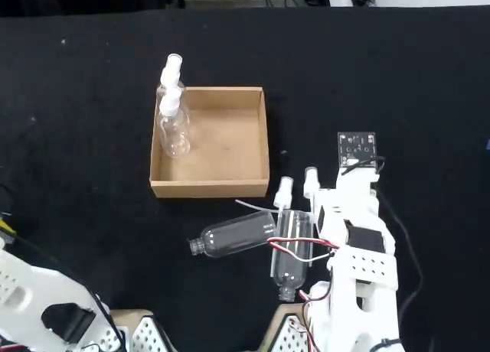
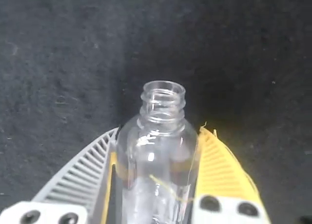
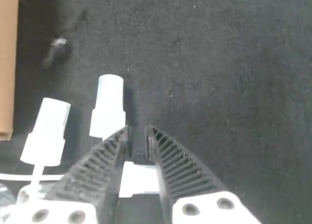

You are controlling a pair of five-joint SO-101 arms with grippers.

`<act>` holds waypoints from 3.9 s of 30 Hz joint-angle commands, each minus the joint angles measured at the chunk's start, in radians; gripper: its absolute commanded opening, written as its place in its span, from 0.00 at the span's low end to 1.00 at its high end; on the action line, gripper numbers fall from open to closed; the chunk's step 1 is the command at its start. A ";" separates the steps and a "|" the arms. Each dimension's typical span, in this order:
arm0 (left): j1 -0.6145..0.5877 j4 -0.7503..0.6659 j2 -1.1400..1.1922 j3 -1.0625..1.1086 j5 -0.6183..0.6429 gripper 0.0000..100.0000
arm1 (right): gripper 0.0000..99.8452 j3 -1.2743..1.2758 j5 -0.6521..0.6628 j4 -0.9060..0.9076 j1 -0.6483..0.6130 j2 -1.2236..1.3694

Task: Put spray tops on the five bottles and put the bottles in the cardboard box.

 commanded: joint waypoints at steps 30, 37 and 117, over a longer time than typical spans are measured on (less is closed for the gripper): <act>0.634 -0.338 -0.640 0.575 0.993 0.06 | 0.05 -0.429 0.075 0.338 -0.069 -0.010; 0.625 -0.442 -0.701 0.730 0.997 0.06 | 0.05 -0.432 -0.104 0.282 -0.222 0.038; 0.636 -0.684 -1.496 1.187 1.000 0.06 | 0.01 -1.621 -0.181 0.580 -0.374 0.427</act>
